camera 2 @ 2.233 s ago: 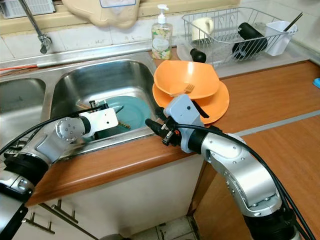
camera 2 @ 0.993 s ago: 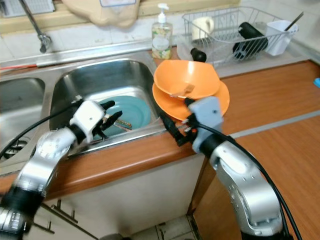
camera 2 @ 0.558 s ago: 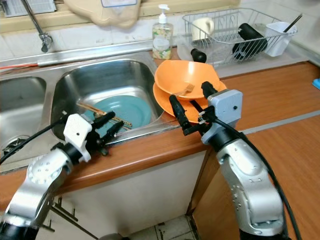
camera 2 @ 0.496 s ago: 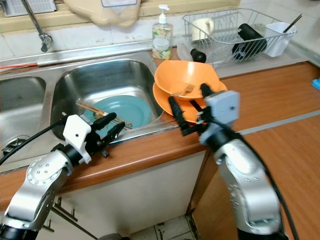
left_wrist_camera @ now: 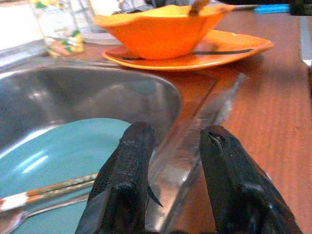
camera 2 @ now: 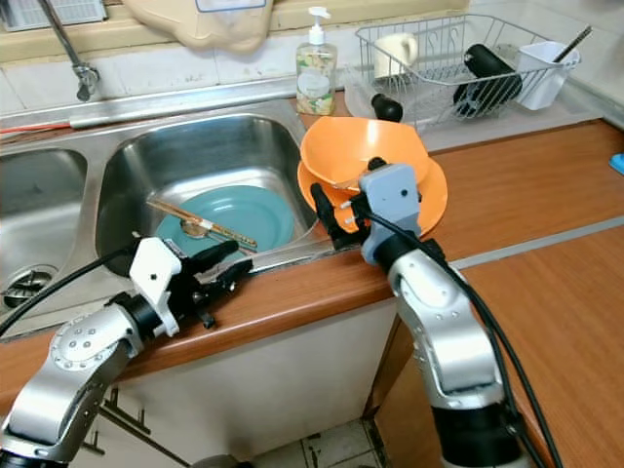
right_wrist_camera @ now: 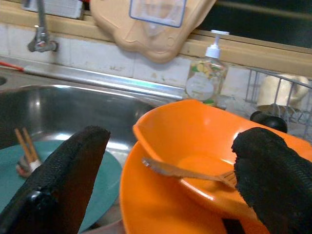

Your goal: Kitchen organization

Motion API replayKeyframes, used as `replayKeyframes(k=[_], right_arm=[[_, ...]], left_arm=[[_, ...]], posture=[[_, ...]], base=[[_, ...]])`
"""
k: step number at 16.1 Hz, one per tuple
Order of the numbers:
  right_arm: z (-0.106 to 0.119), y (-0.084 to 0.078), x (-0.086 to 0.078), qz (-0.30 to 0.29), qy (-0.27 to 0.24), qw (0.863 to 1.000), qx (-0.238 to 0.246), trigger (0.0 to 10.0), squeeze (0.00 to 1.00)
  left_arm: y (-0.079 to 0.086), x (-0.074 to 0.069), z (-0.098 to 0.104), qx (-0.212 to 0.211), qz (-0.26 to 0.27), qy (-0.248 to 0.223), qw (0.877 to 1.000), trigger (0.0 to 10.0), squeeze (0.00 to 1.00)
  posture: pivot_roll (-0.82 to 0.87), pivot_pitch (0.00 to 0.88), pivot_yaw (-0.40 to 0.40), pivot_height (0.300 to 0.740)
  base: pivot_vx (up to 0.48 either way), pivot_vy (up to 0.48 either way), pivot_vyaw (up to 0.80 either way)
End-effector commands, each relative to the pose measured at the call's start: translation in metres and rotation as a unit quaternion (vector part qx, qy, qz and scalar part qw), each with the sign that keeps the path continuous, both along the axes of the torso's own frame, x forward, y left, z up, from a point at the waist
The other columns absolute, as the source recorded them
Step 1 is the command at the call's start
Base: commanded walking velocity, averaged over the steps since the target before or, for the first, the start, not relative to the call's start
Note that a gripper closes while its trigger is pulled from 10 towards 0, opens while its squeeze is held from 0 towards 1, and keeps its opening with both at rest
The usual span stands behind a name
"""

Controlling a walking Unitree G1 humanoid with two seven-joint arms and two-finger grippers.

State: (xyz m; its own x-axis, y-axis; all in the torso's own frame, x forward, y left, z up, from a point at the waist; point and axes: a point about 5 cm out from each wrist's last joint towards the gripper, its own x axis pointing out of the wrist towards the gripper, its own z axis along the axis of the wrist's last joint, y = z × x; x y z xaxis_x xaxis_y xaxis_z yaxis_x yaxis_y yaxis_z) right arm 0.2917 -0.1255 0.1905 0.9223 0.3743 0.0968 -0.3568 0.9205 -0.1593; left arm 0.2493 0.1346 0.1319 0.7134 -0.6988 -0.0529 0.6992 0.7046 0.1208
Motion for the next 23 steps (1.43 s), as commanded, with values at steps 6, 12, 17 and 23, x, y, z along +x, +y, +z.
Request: replayKeyframes(k=[6, 12, 17, 23], right_arm=[[0.001, -0.010, 0.006, -0.055, -0.001, 0.998, 0.014, 10.0, 0.00], [-0.004, -0.027, 0.003, -0.094, 0.008, 0.995, 0.023, 10.0, 0.00], [-0.002, -0.002, 0.002, -0.027, 0.000, 1.000, 0.015, 10.0, 0.00], [-0.006, -0.001, 0.013, -0.048, 0.012, 0.999, -0.003, 10.0, 0.00]], left_arm=[[-0.006, 0.000, 0.006, -0.003, -0.021, -0.003, 1.000, 10.0, 0.00], [-0.009, 0.000, 0.007, -0.006, -0.028, -0.005, 1.000, 10.0, 0.00], [-0.012, 0.002, 0.008, -0.007, -0.033, -0.008, 0.999, 10.0, 0.00], [-0.010, 0.002, 0.009, -0.004, -0.029, -0.008, 1.000, 10.0, 0.00]], posture=[[0.00, 0.000, 0.080, 0.740], [0.00, 0.000, 0.084, 0.740], [0.00, 0.000, 0.082, 0.740], [0.01, 0.000, 0.079, 0.740]], base=[[0.000, 0.000, 0.00], [0.000, 0.000, 0.00], [0.000, 0.000, 0.00], [0.000, 0.000, 0.00]])
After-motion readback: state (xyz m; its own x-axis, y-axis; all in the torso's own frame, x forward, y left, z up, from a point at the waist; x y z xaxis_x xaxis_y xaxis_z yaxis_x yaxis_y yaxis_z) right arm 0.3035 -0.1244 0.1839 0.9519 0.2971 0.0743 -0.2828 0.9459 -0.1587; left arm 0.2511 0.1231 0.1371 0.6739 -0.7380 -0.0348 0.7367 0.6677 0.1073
